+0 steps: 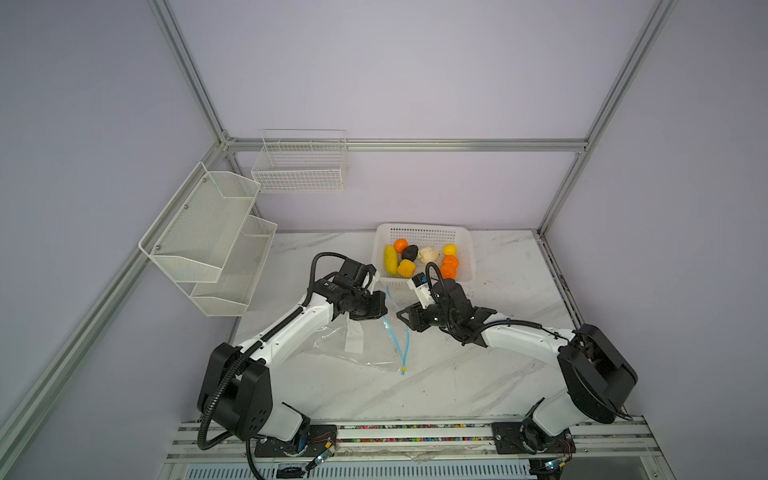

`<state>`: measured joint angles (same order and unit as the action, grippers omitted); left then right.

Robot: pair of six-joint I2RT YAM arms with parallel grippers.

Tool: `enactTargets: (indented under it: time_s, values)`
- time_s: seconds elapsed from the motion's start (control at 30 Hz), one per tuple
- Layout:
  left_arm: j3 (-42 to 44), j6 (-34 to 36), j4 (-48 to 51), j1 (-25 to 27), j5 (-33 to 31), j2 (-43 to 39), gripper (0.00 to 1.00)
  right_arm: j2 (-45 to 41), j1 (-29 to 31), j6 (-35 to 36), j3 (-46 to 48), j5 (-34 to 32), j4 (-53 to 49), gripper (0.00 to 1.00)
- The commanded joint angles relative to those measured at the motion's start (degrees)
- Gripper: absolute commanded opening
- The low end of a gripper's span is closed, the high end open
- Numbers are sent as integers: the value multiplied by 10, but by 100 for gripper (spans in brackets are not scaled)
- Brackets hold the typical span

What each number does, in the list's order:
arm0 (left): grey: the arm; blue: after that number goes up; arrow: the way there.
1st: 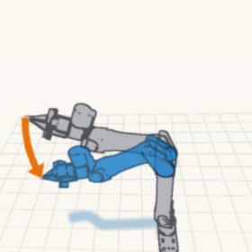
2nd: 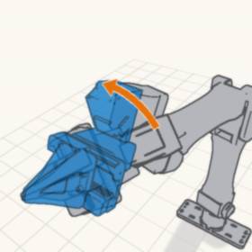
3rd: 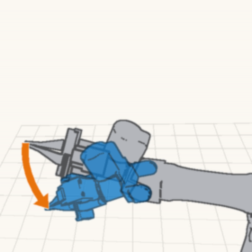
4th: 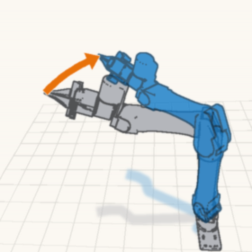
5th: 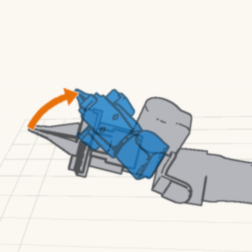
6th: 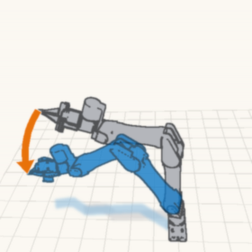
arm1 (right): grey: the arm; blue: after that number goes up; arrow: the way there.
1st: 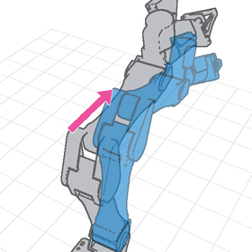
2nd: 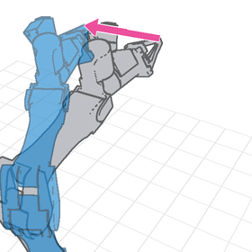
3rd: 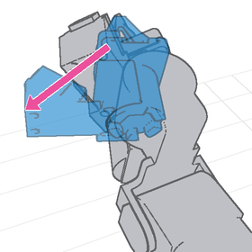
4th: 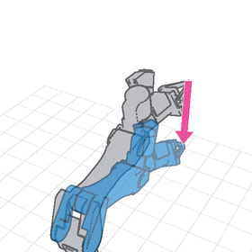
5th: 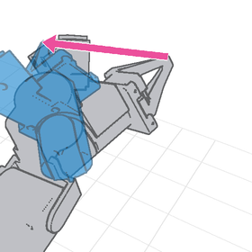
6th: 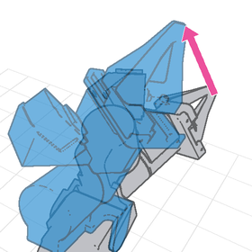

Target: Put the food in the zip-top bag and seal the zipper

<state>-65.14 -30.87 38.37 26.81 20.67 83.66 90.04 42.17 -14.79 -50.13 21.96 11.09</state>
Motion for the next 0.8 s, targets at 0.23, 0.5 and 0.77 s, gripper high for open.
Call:
enactTargets:
  time_s: [0.23, 0.5, 0.77]
  values:
    - [-71, 10, 5, 3, 16, -16, 11, 17, 0, -42, 10, 65, 75, 15]
    - [-72, 32, 20, 7, 43, -3, 30, 28, 0, -71, 20, 87, 110, 5]
    - [-93, 57, 85, 45, -8, 21, 44, 42, 0, -107, 21, 87, 138, 4]
